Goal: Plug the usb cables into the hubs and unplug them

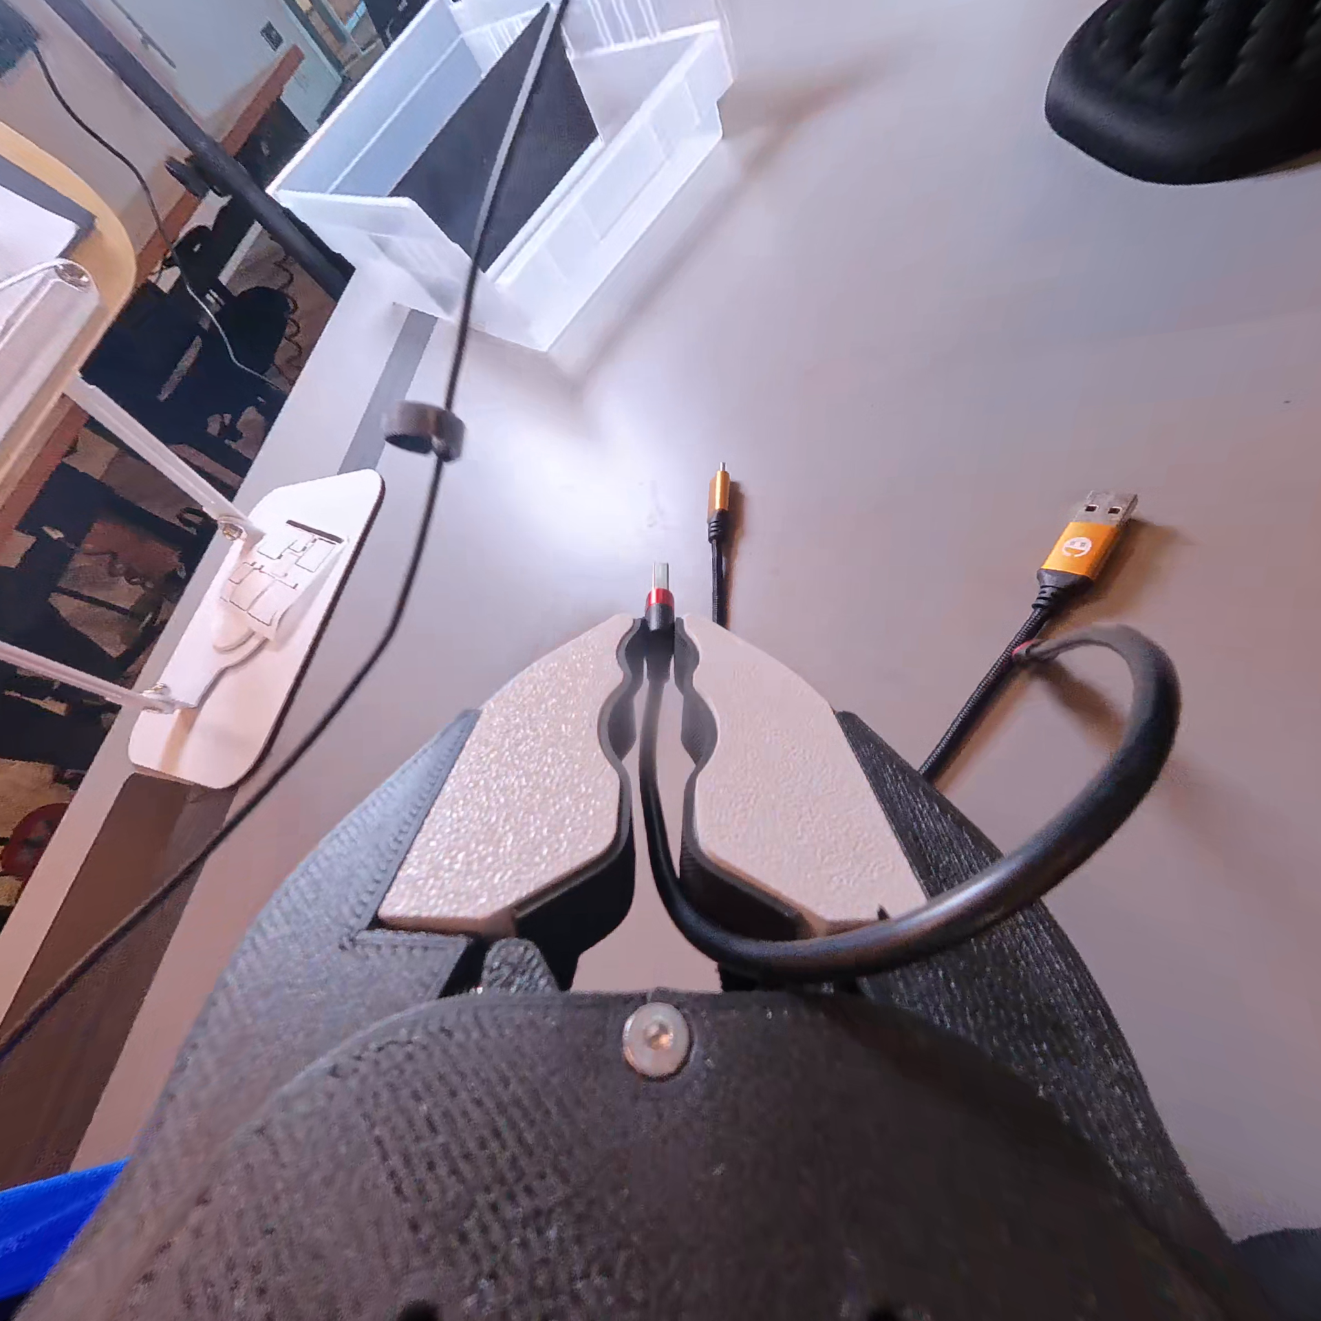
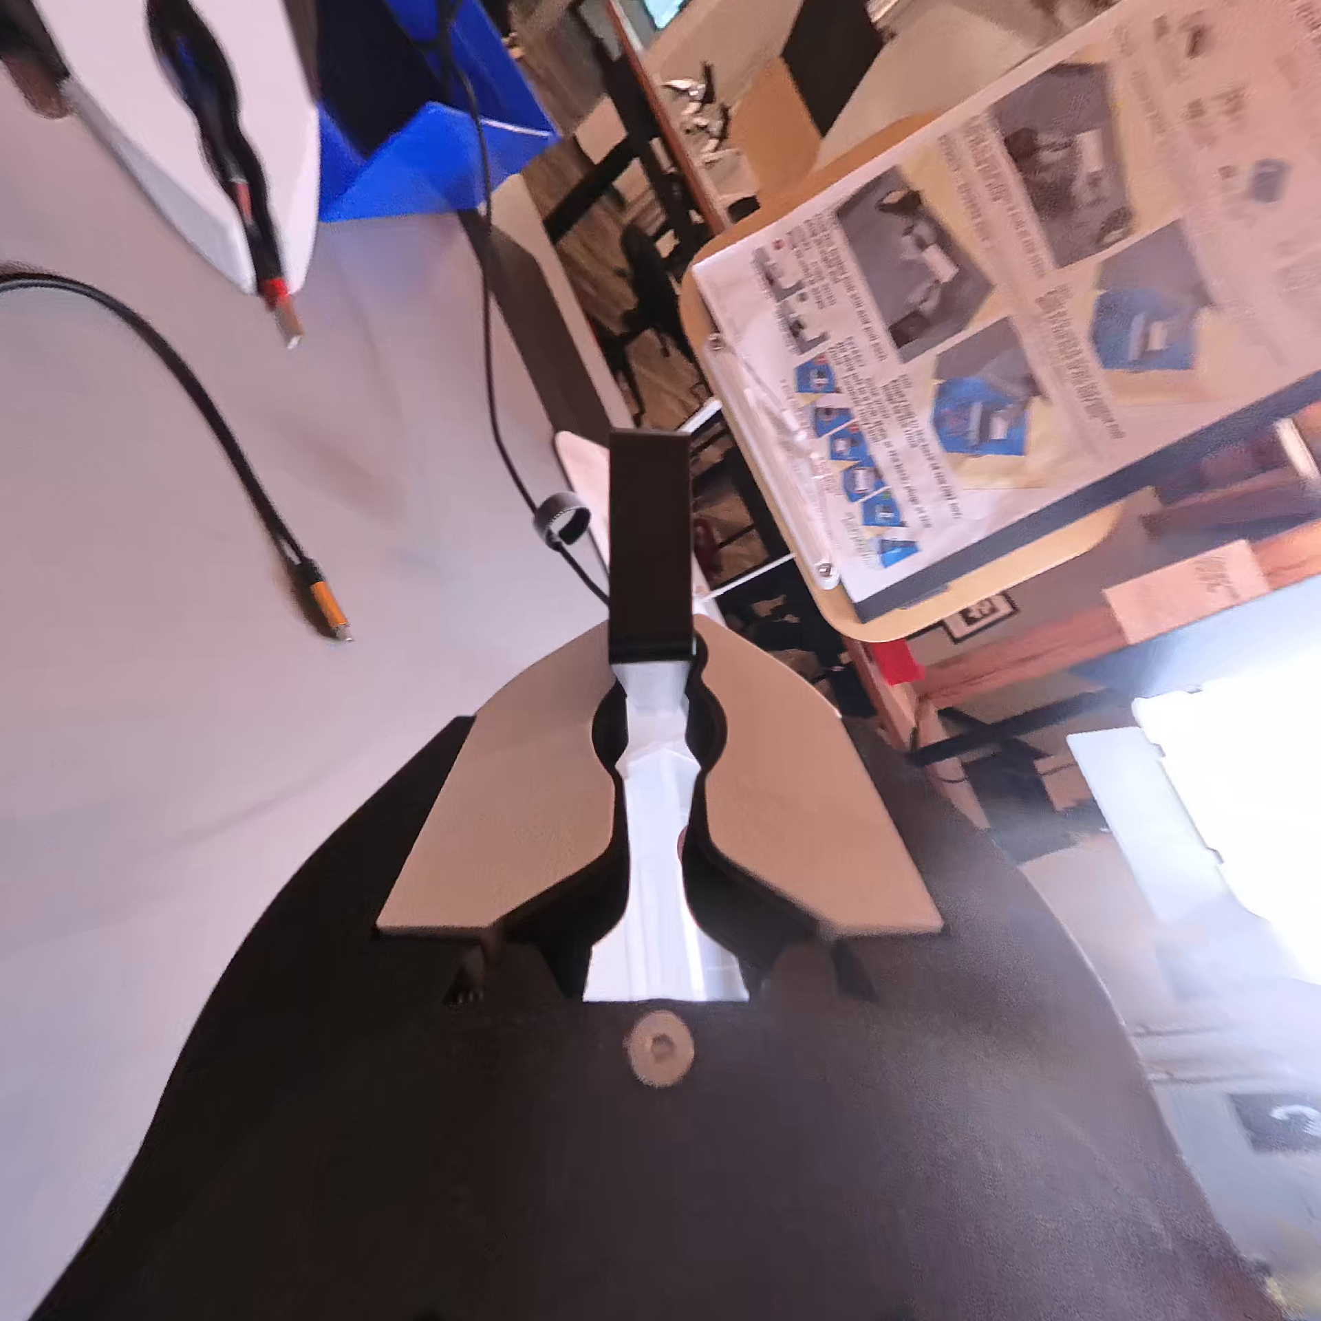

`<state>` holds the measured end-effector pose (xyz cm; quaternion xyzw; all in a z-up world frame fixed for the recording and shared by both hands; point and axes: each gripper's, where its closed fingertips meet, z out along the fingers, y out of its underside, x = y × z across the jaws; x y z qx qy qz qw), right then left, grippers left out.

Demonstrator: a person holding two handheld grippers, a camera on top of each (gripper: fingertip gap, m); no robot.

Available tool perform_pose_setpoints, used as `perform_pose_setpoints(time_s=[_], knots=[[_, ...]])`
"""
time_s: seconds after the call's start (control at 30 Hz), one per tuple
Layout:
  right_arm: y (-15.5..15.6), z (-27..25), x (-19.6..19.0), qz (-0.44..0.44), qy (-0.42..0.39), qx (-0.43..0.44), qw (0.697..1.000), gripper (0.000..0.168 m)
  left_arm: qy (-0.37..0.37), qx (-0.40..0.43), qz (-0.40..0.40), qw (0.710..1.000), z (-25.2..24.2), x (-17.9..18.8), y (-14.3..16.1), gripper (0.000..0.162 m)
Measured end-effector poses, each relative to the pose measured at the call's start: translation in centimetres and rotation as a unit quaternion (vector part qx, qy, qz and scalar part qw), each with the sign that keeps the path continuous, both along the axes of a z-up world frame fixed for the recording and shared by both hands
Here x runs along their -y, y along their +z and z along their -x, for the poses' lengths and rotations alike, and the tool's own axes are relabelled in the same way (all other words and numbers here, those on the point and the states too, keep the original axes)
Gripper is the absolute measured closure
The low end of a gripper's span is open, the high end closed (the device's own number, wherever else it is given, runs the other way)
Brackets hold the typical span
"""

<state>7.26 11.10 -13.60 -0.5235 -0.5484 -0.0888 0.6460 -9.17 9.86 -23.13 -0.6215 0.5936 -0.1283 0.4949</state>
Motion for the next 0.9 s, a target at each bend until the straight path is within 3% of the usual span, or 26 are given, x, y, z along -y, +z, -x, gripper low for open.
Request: perform_pose_setpoints(time_s=[0.37, 0.47, 0.6, 0.67, 0.8, 0.9], knots=[[4.8, -3.6, 0.4, -0.064, -0.035, -0.066, 0.995, 0.156, 0.036, -0.056, 0.04, 0.997, 0.5, -0.6, -3.0, 0.154], [6.0, -4.1, 0.6, -0.075, -0.035, -0.086, 0.993, 0.156, 0.036, -0.074, 0.062, 0.995, -1.0, -0.4, -3.7, 0.141], [8.0, -4.5, 0.8, -0.099, -0.041, -0.096, 0.99, 0.156, 0.037, -0.139, -0.004, 0.99, -2.5, -1.3, -1.4, 0.119], [9.3, -5.6, 1.1, -0.12, -0.054, -0.093, 0.987, 0.156, 0.042, -0.148, -0.026, 0.988, -1.2, -1.7, 0.3, 0.119], [12.3, -10.2, 1.5, -0.162, -0.112, -0.104, 0.975, 0.156, 0.041, -0.223, -0.027, 0.974, 4.7, -0.2, 0.4, 0.119], [13.5, -12.0, 2.1, -0.15, -0.103, -0.12, 0.976, 0.155, 0.101, -0.256, -0.086, 0.958, 8.6, -0.7, 2.0, 0.13]])
